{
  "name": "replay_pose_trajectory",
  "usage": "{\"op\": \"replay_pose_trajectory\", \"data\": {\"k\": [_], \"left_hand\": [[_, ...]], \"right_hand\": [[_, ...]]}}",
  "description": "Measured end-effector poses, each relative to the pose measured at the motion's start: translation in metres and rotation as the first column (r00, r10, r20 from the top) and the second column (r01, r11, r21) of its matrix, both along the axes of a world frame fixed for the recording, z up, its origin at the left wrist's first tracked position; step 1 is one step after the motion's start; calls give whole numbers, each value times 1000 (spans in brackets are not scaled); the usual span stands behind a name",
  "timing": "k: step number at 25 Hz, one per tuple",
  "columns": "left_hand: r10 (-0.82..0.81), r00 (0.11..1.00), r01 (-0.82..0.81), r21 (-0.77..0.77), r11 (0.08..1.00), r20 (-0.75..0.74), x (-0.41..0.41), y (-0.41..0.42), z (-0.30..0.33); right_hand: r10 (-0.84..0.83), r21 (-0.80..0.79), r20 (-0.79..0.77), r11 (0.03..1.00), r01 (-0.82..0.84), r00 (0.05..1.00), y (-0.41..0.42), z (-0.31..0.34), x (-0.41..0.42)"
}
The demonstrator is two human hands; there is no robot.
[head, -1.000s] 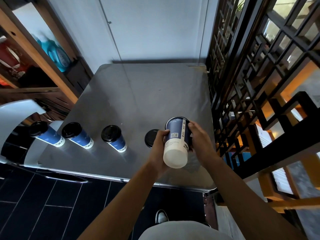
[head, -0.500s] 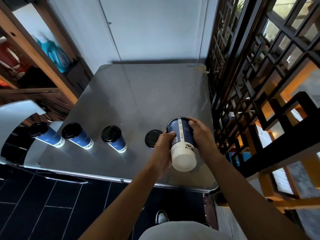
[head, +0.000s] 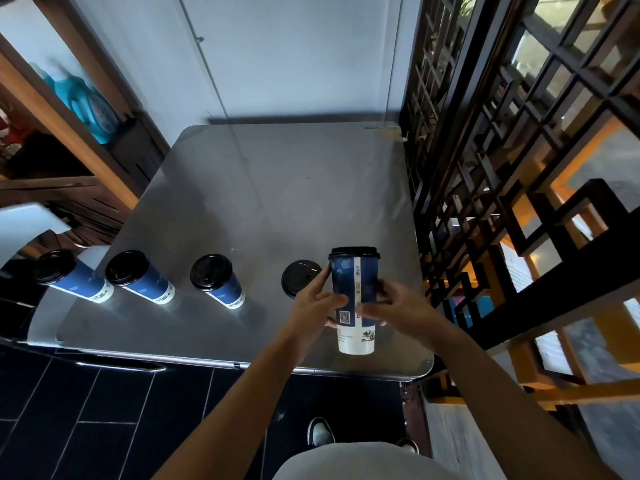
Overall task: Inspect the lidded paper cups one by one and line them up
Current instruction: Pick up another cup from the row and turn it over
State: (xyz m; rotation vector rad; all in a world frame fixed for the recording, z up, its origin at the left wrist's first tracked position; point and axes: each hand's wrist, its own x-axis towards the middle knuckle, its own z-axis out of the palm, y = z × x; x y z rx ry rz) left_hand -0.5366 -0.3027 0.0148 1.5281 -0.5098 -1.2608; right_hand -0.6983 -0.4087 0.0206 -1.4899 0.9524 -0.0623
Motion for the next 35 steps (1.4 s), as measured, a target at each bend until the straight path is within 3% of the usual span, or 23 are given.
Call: {"op": "replay_pose_trajectory", "data": {"k": [10,13,20,30,35], "left_hand": [[-214,890,221,28,975,402,-16,-18,-46],[-275,894,279,40,959,353,-21,-33,-55],[-303,911,284,108,953,280,-27,-85,-97],[-274,914,213,219,952,299,-34,-105,-121],[-316,905,212,344,915,285,-33,-85,-127]], "right_hand": [[-141,-366,-38,923,118,989,7,-56,-7],[-239,-444,-88,879,176,967,1,-62,-7],[-301,-416,-168,885,209,939,-43,-97,-13],[-229,-344,-113,922,178,967,-73,-124,-26],[-117,-300,-202,952,52,972,-65,-147,-32]]}}
